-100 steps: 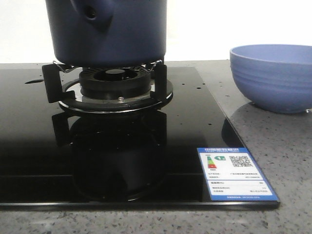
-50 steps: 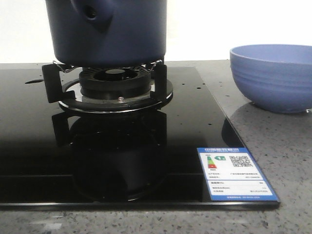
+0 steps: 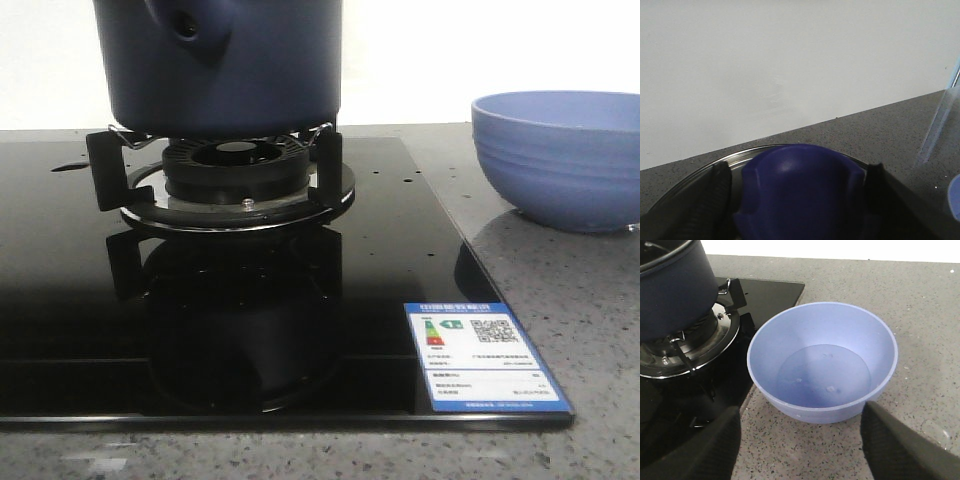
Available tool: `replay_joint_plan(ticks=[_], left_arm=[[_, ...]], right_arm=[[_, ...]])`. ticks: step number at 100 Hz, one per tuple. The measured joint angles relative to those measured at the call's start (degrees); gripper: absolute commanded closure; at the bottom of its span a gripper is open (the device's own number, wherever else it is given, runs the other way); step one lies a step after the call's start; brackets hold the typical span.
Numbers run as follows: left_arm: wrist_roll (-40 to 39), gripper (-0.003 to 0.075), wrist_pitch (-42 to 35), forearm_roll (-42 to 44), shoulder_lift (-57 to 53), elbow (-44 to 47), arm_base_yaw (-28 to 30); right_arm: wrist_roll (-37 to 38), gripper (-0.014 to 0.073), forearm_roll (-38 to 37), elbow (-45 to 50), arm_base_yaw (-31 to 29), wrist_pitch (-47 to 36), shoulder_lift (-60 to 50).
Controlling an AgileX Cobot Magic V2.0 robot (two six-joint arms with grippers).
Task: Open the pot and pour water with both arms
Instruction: 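Grasp the blue lid knob with left gripper and bowl rim with right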
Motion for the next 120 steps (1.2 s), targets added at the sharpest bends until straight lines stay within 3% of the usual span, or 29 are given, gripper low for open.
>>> replay_joint_plan(ticks=[45, 120], left_arm=[[0.0, 0.0318, 1.5, 0.3, 1.7, -1.8, 0.1], [0.0, 0.0321, 2.3, 0.7, 1.0, -1.8, 0.1]], right_arm=[[0.0, 0.0134, 0.0, 0.0, 0.0, 0.0, 0.0], [0.0, 0.0134, 0.0, 0.0, 0.0, 0.0, 0.0]])
